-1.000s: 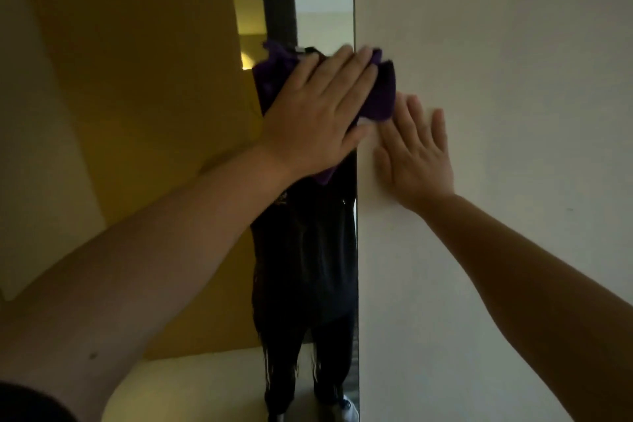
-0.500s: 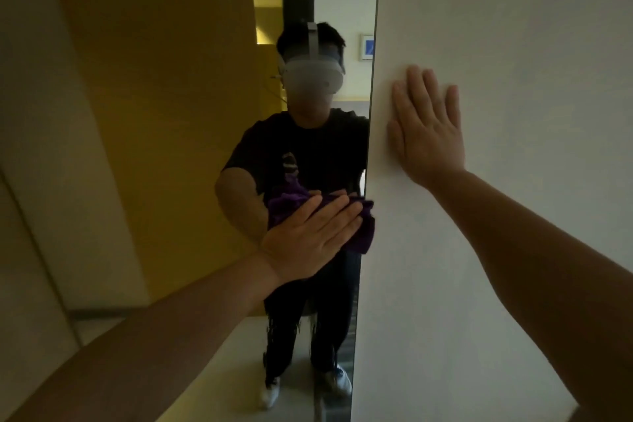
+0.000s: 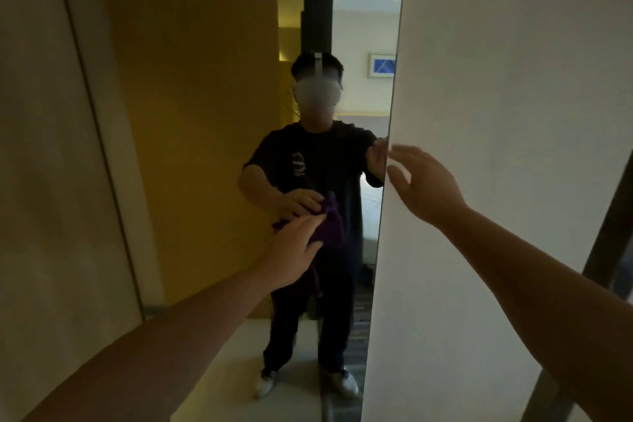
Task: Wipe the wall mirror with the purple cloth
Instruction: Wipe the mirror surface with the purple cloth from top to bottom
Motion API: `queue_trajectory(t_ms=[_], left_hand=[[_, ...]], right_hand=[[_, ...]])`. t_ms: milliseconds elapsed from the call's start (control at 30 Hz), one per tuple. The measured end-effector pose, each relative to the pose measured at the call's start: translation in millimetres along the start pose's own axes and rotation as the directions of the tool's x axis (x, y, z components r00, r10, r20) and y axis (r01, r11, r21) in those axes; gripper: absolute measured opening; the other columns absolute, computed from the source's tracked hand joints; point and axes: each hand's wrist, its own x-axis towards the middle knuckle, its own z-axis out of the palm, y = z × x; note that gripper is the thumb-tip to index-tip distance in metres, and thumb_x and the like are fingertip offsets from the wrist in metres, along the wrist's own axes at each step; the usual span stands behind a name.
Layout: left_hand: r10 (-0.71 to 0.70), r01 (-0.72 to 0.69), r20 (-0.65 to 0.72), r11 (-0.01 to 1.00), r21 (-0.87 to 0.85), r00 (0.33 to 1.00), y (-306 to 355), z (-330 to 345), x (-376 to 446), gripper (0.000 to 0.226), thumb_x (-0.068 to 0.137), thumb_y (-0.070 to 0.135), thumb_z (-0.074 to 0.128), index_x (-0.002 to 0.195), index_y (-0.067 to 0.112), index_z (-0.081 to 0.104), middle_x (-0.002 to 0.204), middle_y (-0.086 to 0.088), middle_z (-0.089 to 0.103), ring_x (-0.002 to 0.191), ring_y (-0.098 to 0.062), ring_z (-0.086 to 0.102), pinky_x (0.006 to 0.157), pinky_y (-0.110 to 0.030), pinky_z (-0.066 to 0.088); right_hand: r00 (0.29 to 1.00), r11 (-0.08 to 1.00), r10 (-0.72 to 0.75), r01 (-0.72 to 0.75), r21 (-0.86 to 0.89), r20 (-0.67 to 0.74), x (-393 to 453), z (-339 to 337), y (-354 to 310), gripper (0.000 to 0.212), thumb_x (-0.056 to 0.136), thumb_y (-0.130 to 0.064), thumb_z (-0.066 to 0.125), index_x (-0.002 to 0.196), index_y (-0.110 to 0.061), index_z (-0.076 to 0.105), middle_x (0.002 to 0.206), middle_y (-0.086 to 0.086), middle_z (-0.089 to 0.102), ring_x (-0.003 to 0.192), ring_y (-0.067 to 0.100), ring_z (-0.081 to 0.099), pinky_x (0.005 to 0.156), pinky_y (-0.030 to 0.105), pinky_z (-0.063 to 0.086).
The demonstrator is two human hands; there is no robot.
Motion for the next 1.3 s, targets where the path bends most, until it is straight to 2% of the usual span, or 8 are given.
queue_trajectory(t_ms=[133, 300, 567, 767, 933, 1033, 1133, 1300], left_hand=[[-0.275, 0.378, 0.29, 0.832, -0.406, 0.917, 8.4, -39.9, -59.6, 0.036, 0.104, 0.029, 0.051, 0.14, 0.028, 0.047, 0.135, 0.007, 0.057, 0.12, -0.014, 0.057, 0.091, -0.026, 0.047], [-0.268, 0.55, 0.52, 0.652, -0.521, 0.811, -38.1, -64.7, -134.8, 0.018, 0.105, 0.026, 0.051, 0.118, 0.027, 0.064, 0.119, -0.004, 0.068, 0.106, -0.017, 0.067, 0.098, -0.037, 0.051], [-0.124, 0.365, 0.701, 0.908, -0.206, 0.703, -101.7, -110.3, -197.7, 0.028, 0.094, 0.043, 0.066, 0.119, 0.04, 0.055, 0.108, 0.008, 0.067, 0.091, -0.007, 0.066, 0.076, -0.022, 0.053], [-0.152, 0.126, 0.521, 0.988, 0.085, 0.84, -122.0, -135.7, -199.6, 0.031, 0.103, 0.021, 0.047, 0.134, 0.023, 0.045, 0.105, -0.001, 0.059, 0.074, -0.008, 0.052, 0.058, -0.018, 0.037], [-0.316, 0.322, 0.303, 0.946, 0.031, 0.899, -165.4, -157.3, -207.8, 0.029, 0.099, 0.015, 0.049, 0.127, 0.025, 0.051, 0.092, 0.001, 0.065, 0.071, -0.009, 0.06, 0.059, -0.02, 0.044], [-0.518, 0.61, 0.322, 0.69, -0.391, 0.792, -172.8, -159.4, -218.0, 0.033, 0.097, 0.005, 0.048, 0.123, 0.024, 0.055, 0.096, -0.003, 0.07, 0.077, -0.012, 0.068, 0.067, -0.024, 0.053], [-0.642, 0.64, 0.274, 0.448, -0.624, 0.716, -178.3, -143.4, -225.7, 0.038, 0.098, -0.002, 0.044, 0.123, 0.024, 0.056, 0.098, -0.007, 0.072, 0.082, -0.018, 0.071, 0.072, -0.033, 0.057], [-0.637, 0.513, -0.25, 0.75, -0.417, 0.729, -191.0, -147.9, -200.4, 0.036, 0.096, 0.004, 0.051, 0.116, 0.034, 0.051, 0.092, 0.011, 0.066, 0.078, 0.001, 0.064, 0.07, -0.024, 0.05]], right_hand=[[0.942, 0.983, -0.025, -0.037, 0.177, 0.334, -30.0, 10.9, -79.3, 0.048, 0.091, -0.037, 0.068, 0.136, -0.024, 0.056, 0.13, -0.002, 0.06, 0.108, 0.008, 0.056, 0.087, 0.012, 0.041], [0.65, 0.986, -0.161, 0.081, 0.143, 0.743, -67.8, 73.7, -180.0, 0.062, 0.088, -0.043, 0.07, 0.144, -0.033, 0.045, 0.129, -0.017, 0.049, 0.104, -0.005, 0.049, 0.081, 0.0, 0.033], [0.554, 0.986, -0.15, 0.144, 0.083, 0.819, -90.8, 139.7, -259.6, 0.024, 0.096, -0.032, 0.058, 0.117, -0.021, 0.066, 0.109, -0.003, 0.066, 0.094, 0.009, 0.061, 0.09, 0.032, 0.052], [0.686, 0.988, -0.147, 0.134, 0.075, 0.713, -77.7, 150.5, -271.8, 0.03, 0.095, -0.037, 0.062, 0.12, -0.021, 0.067, 0.117, -0.004, 0.064, 0.102, 0.01, 0.06, 0.093, 0.025, 0.048], [0.983, 0.985, -0.059, 0.085, -0.15, 0.171, -41.1, 163.6, -206.9, 0.048, 0.096, -0.04, 0.055, 0.138, -0.018, 0.056, 0.154, 0.011, 0.039, 0.143, 0.034, 0.034, 0.114, 0.054, 0.03], [0.998, 0.945, -0.031, 0.045, -0.324, 0.048, -13.2, 167.1, -176.1, 0.07, 0.1, -0.047, 0.037, 0.158, -0.034, 0.0, 0.166, 0.005, 0.0, 0.153, 0.029, 0.002, 0.123, 0.052, 0.004], [0.998, 0.891, -0.068, 0.054, -0.45, -0.015, 9.8, 176.3, -156.5, 0.07, 0.101, -0.048, 0.033, 0.159, -0.024, 0.002, 0.165, 0.009, -0.007, 0.152, 0.029, -0.009, 0.122, 0.054, -0.002], [0.991, 0.879, -0.112, 0.064, -0.473, -0.073, 21.7, 198.5, -138.1, 0.069, 0.1, -0.043, 0.038, 0.156, -0.01, 0.017, 0.163, 0.02, 0.002, 0.151, 0.031, -0.014, 0.121, 0.053, -0.009]])
